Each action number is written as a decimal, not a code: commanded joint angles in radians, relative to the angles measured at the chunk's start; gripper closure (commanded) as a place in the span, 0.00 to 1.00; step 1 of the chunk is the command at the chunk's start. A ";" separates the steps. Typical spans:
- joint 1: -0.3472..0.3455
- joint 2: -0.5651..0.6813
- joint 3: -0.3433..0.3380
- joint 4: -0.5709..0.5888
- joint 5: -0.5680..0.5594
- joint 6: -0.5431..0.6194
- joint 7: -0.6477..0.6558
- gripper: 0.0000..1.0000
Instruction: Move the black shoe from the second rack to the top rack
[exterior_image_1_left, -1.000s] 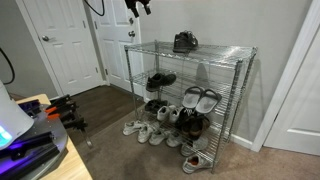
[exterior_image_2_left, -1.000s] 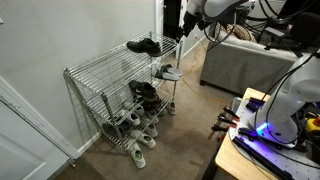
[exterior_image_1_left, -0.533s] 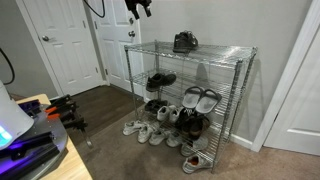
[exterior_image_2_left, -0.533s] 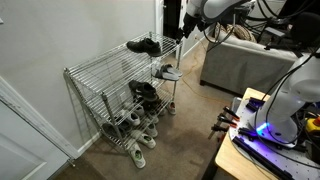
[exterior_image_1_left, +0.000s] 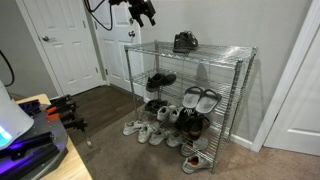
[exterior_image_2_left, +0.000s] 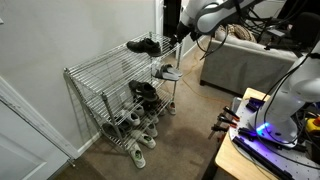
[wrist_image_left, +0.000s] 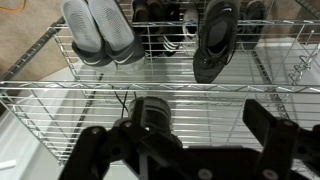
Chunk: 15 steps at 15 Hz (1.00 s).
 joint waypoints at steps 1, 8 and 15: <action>0.013 0.107 0.002 0.002 0.048 0.080 -0.023 0.00; -0.044 0.273 0.108 -0.014 0.318 0.343 -0.088 0.00; -0.281 0.407 0.414 0.003 0.488 0.486 -0.212 0.00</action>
